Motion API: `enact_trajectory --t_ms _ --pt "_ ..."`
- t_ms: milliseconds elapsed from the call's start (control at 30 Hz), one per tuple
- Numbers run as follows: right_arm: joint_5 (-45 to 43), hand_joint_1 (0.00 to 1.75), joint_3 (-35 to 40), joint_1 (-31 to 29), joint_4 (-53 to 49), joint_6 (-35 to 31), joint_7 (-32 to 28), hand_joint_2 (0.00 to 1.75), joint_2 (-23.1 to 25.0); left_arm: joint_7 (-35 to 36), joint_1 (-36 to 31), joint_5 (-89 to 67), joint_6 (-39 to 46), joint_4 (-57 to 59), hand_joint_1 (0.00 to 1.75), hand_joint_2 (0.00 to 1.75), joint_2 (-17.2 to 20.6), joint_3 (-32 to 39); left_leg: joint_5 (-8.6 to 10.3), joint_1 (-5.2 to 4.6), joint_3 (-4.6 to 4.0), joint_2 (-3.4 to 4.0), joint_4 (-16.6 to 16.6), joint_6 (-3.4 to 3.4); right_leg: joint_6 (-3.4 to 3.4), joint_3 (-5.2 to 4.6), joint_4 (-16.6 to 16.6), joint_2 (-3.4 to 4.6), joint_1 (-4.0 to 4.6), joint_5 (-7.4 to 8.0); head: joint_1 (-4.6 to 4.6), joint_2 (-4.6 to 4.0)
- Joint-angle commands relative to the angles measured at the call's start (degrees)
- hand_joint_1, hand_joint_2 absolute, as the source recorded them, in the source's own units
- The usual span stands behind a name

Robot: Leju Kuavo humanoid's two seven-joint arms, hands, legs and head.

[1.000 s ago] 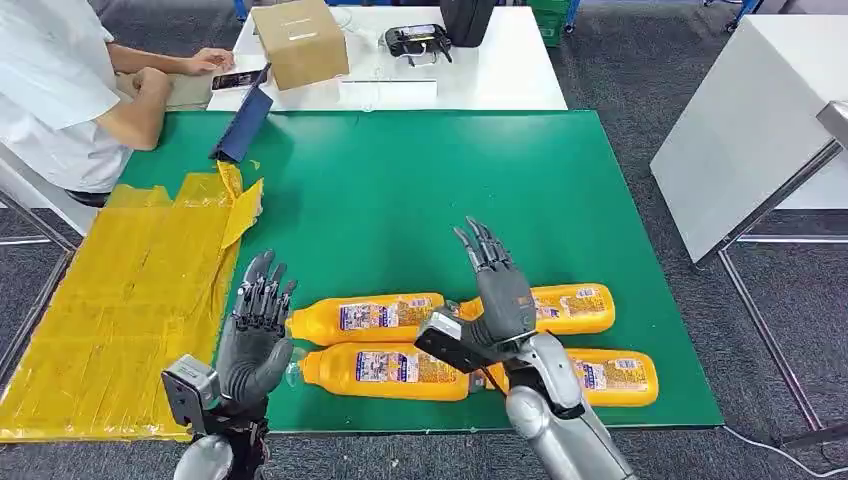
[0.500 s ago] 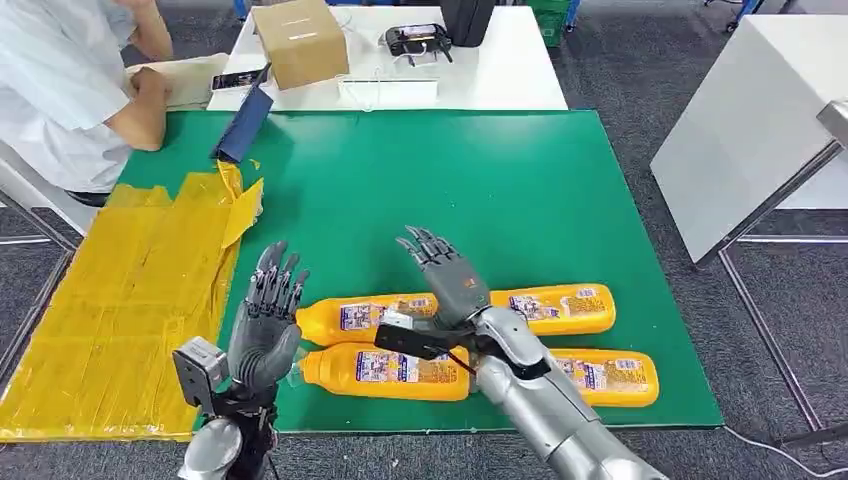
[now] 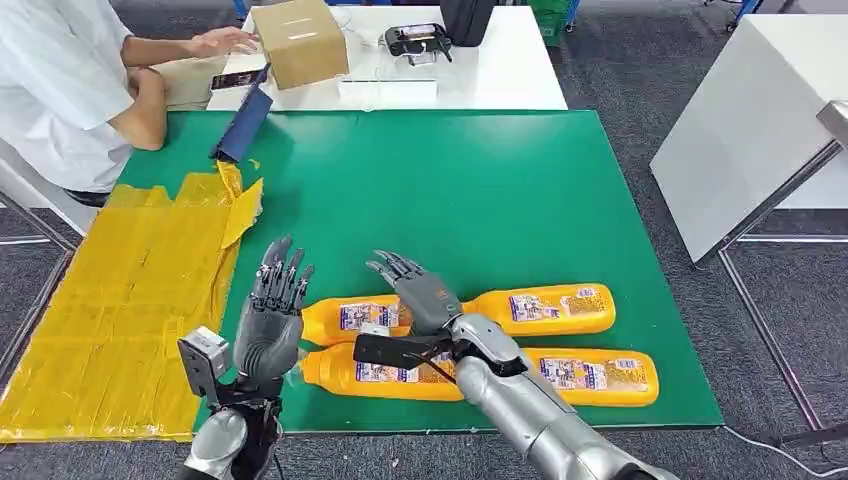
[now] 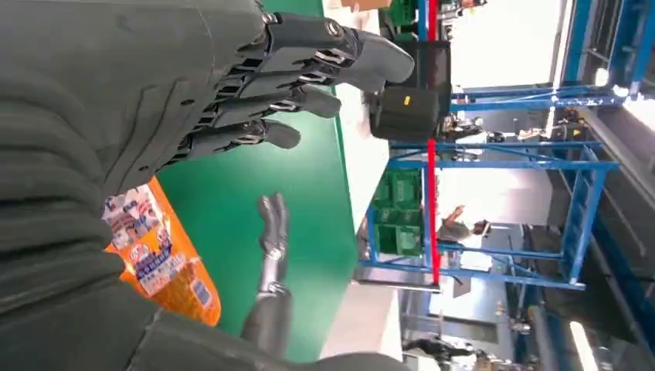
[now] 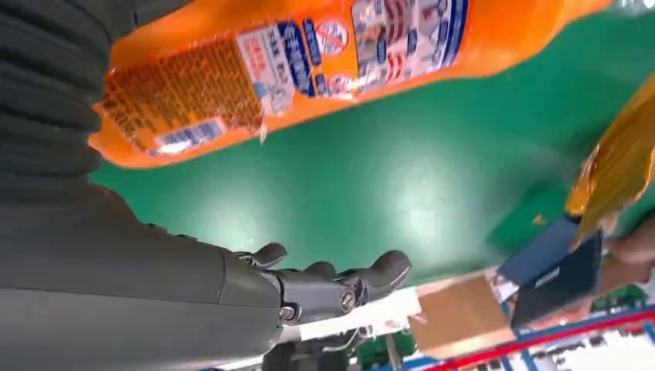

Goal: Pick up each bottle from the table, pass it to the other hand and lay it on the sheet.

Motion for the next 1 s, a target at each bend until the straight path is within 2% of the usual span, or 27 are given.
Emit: enact_trajectory --t_ms 33,233,400,500,767,1000 --pt "-1.01 0.00 3.08 -4.14 7.72 0.96 0.10 1.75 0.45 -0.04 -2.93 0.30 -0.19 4.65 0.00 1.75 0.25 -1.84 -0.02 -0.01 0.13 -0.08 -0.04 -0.03 -0.04 0.13 -0.03 0.11 -0.03 -0.03 -0.02 0.00" --pt "-0.95 0.00 3.69 -4.80 9.20 1.08 0.50 1.75 0.62 -0.11 -3.23 0.48 -0.40 4.88 0.00 1.75 0.25 -2.15 -0.03 0.01 0.15 -0.08 -0.03 -0.04 -0.05 0.15 -0.03 0.14 -0.02 -0.04 -0.04 0.00" --pt "0.73 0.00 5.40 -8.06 17.79 -0.85 2.60 1.75 2.23 -0.13 -4.65 0.70 -0.57 6.19 0.00 1.75 0.08 -3.38 -0.05 0.03 0.22 -0.09 -0.03 -0.05 -0.06 0.23 -0.03 0.18 -0.01 -0.05 -0.02 0.00" --pt "0.62 0.00 5.42 -8.30 18.55 -1.17 2.23 1.75 2.36 -0.14 -4.76 0.76 -0.57 6.28 0.00 1.75 0.07 -3.46 -0.06 0.04 0.25 -0.15 -0.01 -0.06 -0.07 0.29 -0.03 0.15 0.00 -0.08 0.00 0.00" --pt "3.65 0.00 6.58 -10.56 26.12 -1.17 6.66 1.75 2.97 -0.15 -6.07 0.94 -0.72 7.14 0.00 1.75 -0.13 -4.51 -0.01 0.03 0.18 -0.17 -0.03 -0.04 -0.05 0.23 -0.05 0.03 -0.01 -0.05 -0.02 0.00" --pt "3.72 0.00 6.50 -10.65 26.77 -1.32 6.62 1.75 3.05 -0.15 -6.23 0.99 -0.74 7.26 0.00 1.75 -0.12 -4.73 -0.04 0.06 0.26 -0.19 -0.01 -0.07 -0.08 0.31 -0.04 0.13 0.01 -0.08 0.00 0.00"
